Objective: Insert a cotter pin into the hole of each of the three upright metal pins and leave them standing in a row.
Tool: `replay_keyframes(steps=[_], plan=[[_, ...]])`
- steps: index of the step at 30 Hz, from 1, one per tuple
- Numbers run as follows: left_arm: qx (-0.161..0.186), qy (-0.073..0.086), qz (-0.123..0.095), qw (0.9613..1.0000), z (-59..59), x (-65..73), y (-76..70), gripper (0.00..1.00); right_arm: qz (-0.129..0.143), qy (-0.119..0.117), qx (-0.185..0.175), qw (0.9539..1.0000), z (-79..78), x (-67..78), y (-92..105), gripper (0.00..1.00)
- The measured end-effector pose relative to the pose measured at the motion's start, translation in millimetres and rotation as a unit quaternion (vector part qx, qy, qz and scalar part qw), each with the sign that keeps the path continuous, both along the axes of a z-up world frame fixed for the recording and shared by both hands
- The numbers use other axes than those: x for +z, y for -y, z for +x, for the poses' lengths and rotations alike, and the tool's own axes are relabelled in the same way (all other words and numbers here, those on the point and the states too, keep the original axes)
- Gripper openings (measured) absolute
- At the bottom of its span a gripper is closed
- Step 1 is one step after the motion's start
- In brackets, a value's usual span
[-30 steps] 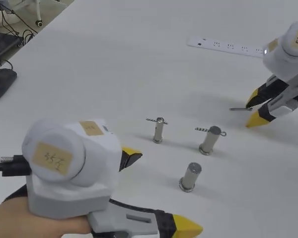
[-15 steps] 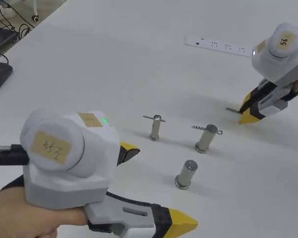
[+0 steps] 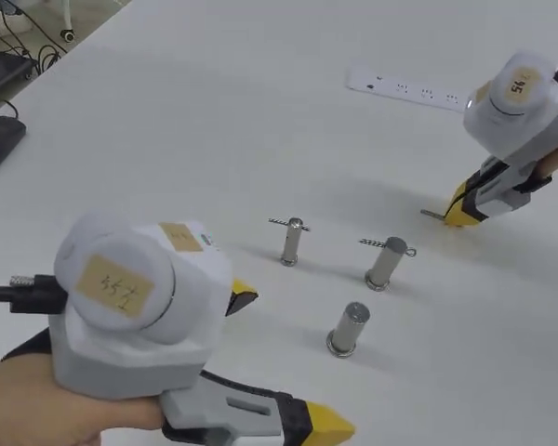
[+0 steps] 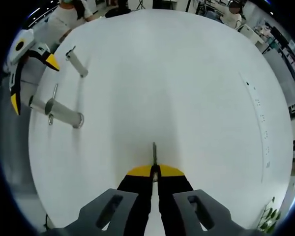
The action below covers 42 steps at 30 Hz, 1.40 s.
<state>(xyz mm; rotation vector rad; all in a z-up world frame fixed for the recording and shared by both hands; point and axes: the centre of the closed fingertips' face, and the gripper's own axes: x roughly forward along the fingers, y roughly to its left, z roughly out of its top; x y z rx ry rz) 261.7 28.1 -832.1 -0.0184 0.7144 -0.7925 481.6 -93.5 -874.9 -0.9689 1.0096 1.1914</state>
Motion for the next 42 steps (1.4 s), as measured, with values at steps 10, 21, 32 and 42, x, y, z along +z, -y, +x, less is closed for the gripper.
replay_keyframes(steps=[10, 21, 32, 42], plan=[[0.012, 0.008, -0.011, 0.9998, 4.5, 8.9, -2.5, 0.82, 0.000, 0.024, 0.001, 0.9997, -0.6, 1.1, 0.7, 0.03], [0.010, 0.014, -0.006, 0.9998, 4.8, 19.9, -4.8, 0.80, 0.013, 0.062, 0.005, 0.9980, -6.9, 21.3, -2.8, 0.02], [0.010, 0.025, -0.022, 0.9994, 13.3, 40.3, 2.6, 0.70, 0.039, 0.111, 0.015, 0.9930, -27.5, 48.1, -2.4, 0.02], [0.005, 0.044, -0.034, 0.9984, 31.7, 62.8, 11.9, 0.62, 0.063, 0.168, 0.031, 0.9834, -58.1, 79.5, 4.3, 0.02]])
